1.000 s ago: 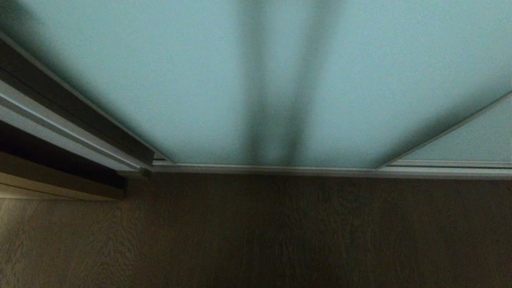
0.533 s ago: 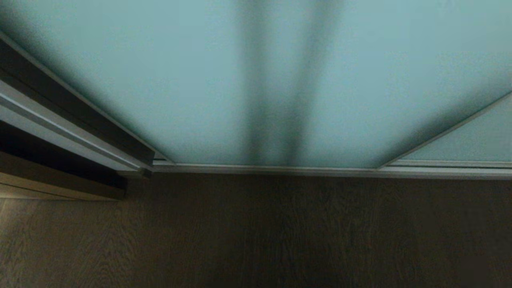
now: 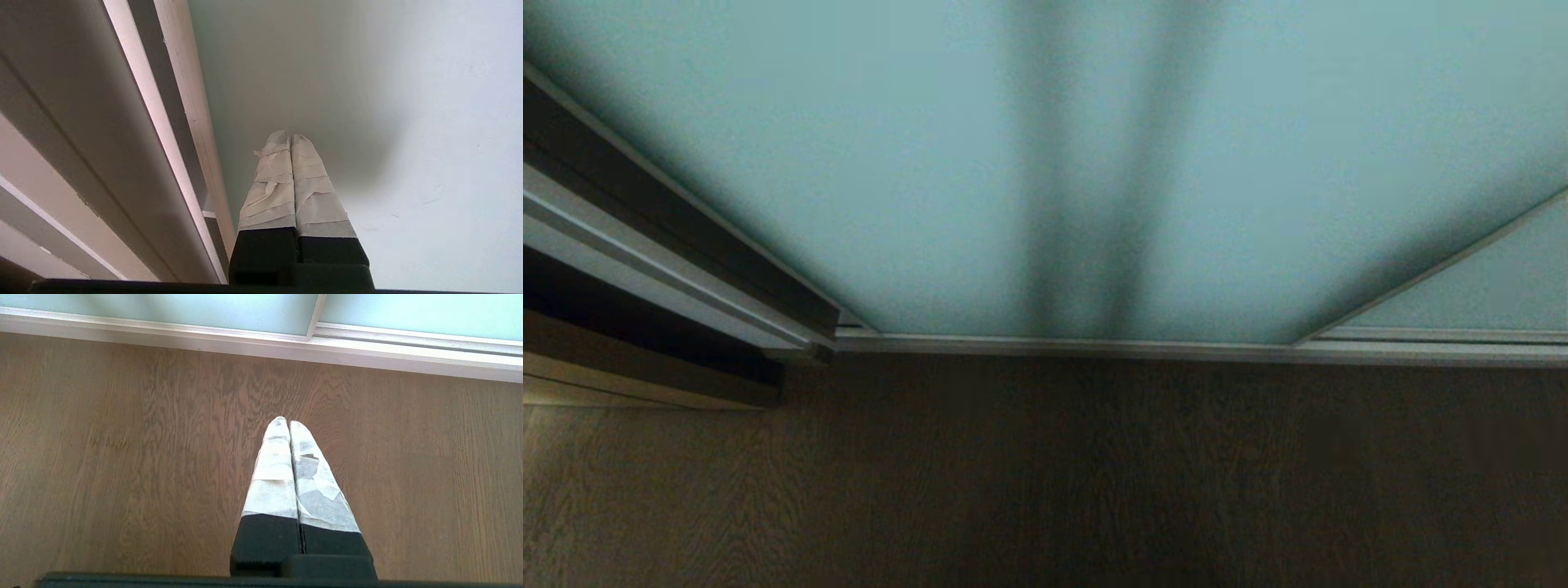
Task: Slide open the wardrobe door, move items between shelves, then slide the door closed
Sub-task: Close the door
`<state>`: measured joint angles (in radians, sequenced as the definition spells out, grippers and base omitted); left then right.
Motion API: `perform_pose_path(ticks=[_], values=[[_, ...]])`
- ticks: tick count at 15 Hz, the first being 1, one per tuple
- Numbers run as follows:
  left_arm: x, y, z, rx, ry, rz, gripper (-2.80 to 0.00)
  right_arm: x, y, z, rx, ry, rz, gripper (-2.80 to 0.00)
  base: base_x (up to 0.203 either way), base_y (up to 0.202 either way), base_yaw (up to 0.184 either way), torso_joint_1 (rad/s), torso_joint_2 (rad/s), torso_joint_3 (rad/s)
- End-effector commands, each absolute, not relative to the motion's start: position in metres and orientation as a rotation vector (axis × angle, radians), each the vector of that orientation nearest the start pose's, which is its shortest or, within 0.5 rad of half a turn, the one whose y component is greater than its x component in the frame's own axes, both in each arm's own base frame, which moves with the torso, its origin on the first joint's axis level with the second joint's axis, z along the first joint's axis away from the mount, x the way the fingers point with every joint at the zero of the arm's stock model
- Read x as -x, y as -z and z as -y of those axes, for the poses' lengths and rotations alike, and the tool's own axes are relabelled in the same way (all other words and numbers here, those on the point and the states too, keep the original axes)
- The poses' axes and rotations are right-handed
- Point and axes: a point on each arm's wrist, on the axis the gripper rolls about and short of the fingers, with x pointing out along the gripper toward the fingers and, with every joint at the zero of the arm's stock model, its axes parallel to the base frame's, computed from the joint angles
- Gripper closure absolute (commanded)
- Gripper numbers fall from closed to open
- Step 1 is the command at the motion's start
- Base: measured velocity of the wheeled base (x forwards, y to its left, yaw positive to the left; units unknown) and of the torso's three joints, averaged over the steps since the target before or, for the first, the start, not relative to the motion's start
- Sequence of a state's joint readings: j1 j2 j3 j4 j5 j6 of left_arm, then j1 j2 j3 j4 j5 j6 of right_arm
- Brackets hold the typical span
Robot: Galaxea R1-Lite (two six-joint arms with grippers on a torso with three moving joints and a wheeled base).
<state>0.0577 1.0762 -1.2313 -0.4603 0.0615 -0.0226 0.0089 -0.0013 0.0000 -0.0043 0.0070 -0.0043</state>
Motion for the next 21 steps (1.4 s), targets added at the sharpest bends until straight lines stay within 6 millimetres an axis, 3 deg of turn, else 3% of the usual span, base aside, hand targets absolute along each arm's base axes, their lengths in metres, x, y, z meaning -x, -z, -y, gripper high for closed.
perform_pose_path(ticks=[1,4,16,21], values=[[-0.128,-0.423,-0.011,0.042,-0.177,0.588,0.00,0.023,-0.076,0.000,0.005,-0.017,0.008,0.00,0.000,0.000,0.000,0.000,0.00,0.000],[-0.144,-0.430,-0.013,0.062,-0.228,0.623,0.00,0.023,-0.076,0.000,0.005,-0.017,0.008,0.00,0.000,0.000,0.000,0.000,0.00,0.000],[-0.114,-0.445,-0.016,0.051,-0.278,0.691,0.00,0.023,-0.076,0.000,0.005,-0.016,0.009,0.00,0.000,0.000,0.000,0.000,0.00,0.000],[-0.112,-0.444,-0.016,0.055,-0.281,0.669,0.00,0.023,-0.076,0.000,0.005,-0.017,0.009,0.00,0.000,0.000,0.000,0.000,0.00,0.000]])
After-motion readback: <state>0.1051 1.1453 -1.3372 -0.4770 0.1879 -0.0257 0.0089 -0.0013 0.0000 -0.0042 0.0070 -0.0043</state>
